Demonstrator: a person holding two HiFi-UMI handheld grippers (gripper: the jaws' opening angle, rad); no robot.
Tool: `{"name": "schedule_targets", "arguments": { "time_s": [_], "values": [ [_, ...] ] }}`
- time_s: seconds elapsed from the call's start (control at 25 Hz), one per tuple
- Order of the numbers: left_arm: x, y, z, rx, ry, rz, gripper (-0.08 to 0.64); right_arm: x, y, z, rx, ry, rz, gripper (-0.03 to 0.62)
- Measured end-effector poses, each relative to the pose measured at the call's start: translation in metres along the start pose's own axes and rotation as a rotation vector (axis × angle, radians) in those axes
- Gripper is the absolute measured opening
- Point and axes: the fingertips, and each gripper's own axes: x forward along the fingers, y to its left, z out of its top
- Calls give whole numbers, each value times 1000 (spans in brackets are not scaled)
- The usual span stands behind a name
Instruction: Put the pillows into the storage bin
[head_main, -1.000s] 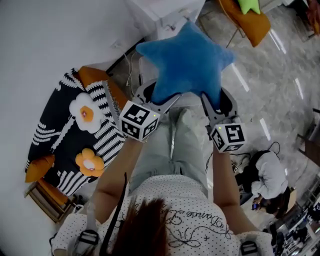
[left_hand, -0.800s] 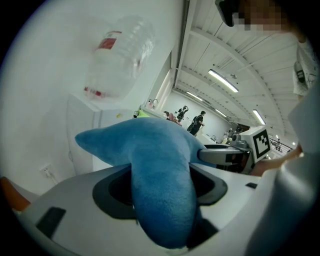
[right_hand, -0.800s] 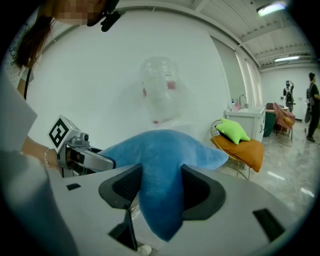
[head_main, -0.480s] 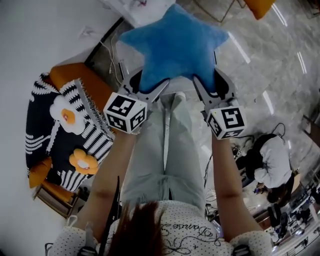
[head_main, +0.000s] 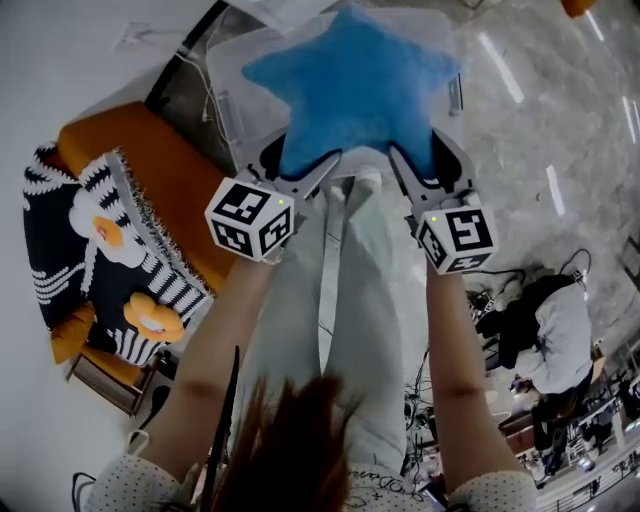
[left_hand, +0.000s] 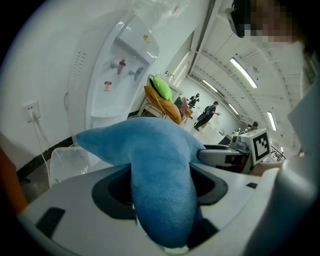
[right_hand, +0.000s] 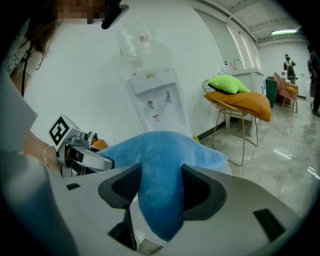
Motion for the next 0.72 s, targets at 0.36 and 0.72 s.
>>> {"name": "schedule_targets", "arguments": {
  "time_s": [0.36, 0.72],
  "values": [
    [73, 59, -105, -78, 67, 58, 304, 75, -38, -120, 53, 113, 53, 265],
    [132, 93, -188, -135, 201, 56, 307, 117, -66, -213, 18, 322, 119, 272]
  ]
}}
